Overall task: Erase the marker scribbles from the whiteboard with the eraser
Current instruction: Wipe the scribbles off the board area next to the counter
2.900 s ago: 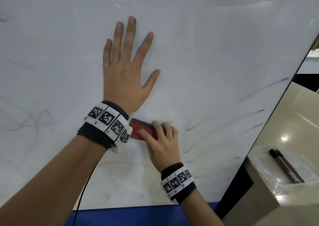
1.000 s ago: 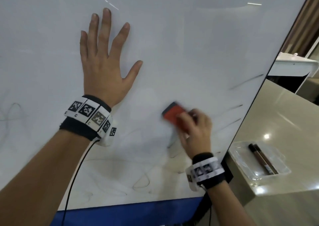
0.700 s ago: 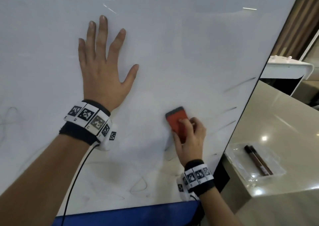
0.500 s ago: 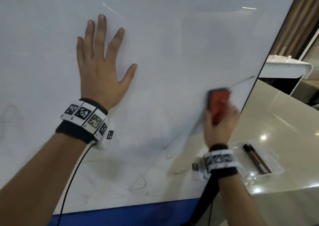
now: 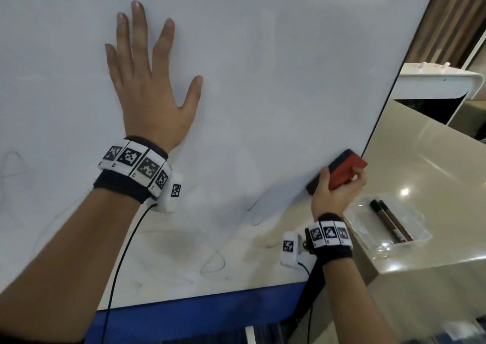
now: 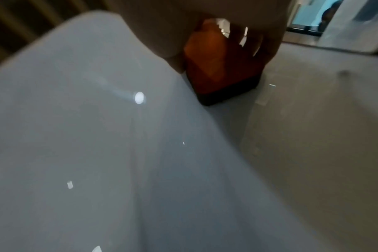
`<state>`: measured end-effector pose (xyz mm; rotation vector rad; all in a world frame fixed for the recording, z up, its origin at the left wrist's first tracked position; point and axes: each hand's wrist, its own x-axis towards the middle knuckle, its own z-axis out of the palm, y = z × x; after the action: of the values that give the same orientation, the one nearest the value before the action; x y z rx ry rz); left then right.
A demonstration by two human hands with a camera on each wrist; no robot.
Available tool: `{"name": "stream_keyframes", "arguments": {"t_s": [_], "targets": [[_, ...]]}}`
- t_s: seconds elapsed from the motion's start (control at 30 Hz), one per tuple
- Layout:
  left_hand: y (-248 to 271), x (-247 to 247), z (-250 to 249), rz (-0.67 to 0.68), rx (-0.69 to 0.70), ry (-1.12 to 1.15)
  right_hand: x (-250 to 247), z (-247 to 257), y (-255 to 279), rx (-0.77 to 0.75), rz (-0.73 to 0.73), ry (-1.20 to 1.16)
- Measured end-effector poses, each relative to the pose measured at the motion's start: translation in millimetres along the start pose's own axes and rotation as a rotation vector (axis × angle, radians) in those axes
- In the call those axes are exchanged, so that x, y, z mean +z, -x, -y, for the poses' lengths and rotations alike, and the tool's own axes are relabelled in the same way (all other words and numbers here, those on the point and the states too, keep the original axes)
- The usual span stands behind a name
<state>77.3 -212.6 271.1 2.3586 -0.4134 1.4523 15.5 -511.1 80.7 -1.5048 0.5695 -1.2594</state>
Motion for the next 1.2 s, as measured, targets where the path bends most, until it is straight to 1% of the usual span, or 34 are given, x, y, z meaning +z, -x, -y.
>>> {"name": "stream_keyframes", "arguments": {"t_s": [0.03,0.07,0.1,0.17,0.23,0.27,0.3,0.33,0.4,0.43,0.47,0.5,0.53,0.57,0.6,0.63,0.67,0.7,0.73,0.77,0.8,0.83,0.87,0.9,1.0,1.03,1.07,1.1,1.13,1.17,1.2], "targets": [[0,0,-3,-0.004,-0.013,0.010,4,22,-15,-0.049,-0.039,-0.014],[1,1,-7,-0.008,-0.032,0.019,10,45,-25,-0.134,-0.044,0.004],[2,1,-11,-0.009,-0.052,0.027,17,66,-31,-0.249,-0.013,0.036],[4,2,-17,-0.008,-0.079,0.039,32,95,-26,-0.460,0.103,0.113],[7,3,-18,-0.006,-0.073,0.043,38,96,-14,-0.611,0.183,0.197],[9,3,-15,-0.002,-0.058,0.042,37,84,-10,-0.611,0.178,0.211],[13,3,-11,0.004,-0.040,0.038,33,60,-8,-0.536,0.153,0.199],[16,4,-5,0.013,-0.022,0.029,26,34,-4,-0.394,0.110,0.157],[26,6,5,0.048,0.014,0.004,9,-11,11,-0.044,-0.050,0.052],[31,7,8,0.064,0.032,-0.003,6,-25,18,0.122,-0.133,0.024],[36,8,12,0.073,0.049,-0.009,6,-31,24,0.246,-0.197,-0.003],[39,10,14,0.076,0.061,-0.012,12,-30,27,0.322,-0.249,-0.025],[40,11,15,0.075,0.068,-0.013,20,-21,28,0.350,-0.291,-0.047],[41,12,14,0.072,0.068,-0.010,29,-9,29,0.338,-0.313,-0.073],[41,13,12,0.067,0.063,-0.004,39,8,33,0.261,-0.307,-0.098],[41,14,10,0.062,0.053,0.004,48,24,40,0.122,-0.252,-0.099],[41,15,8,0.055,0.044,0.011,58,43,53,-0.056,-0.140,-0.061],[41,16,6,0.050,0.036,0.015,66,57,69,-0.233,0.004,0.003],[41,17,6,0.045,0.032,0.015,72,63,83,-0.391,0.146,0.079],[41,17,6,0.041,0.030,0.017,75,62,92,-0.522,0.244,0.152],[41,17,7,0.038,0.029,0.023,73,55,94,-0.592,0.271,0.212],[41,16,8,0.036,0.028,0.032,67,37,89,-0.588,0.257,0.240],[42,16,9,0.037,0.028,0.039,57,18,81,-0.484,0.212,0.224],[42,15,10,0.041,0.030,0.042,46,-2,72,-0.337,0.132,0.173],[42,14,11,0.048,0.041,0.037,23,-43,61,0.201,-0.194,0.015],[43,14,10,0.048,0.040,0.039,26,-45,61,0.325,-0.260,-0.020],[42,14,9,0.046,0.036,0.040,33,-39,62,0.377,-0.300,-0.054],[42,15,7,0.045,0.030,0.039,43,-27,65,0.367,-0.310,-0.072],[43,16,6,0.044,0.025,0.040,53,-13,72,0.299,-0.273,-0.076],[43,17,5,0.044,0.022,0.042,62,1,82,0.170,-0.189,-0.062],[43,17,5,0.042,0.020,0.044,70,17,97,-0.004,-0.051,-0.026]]}}
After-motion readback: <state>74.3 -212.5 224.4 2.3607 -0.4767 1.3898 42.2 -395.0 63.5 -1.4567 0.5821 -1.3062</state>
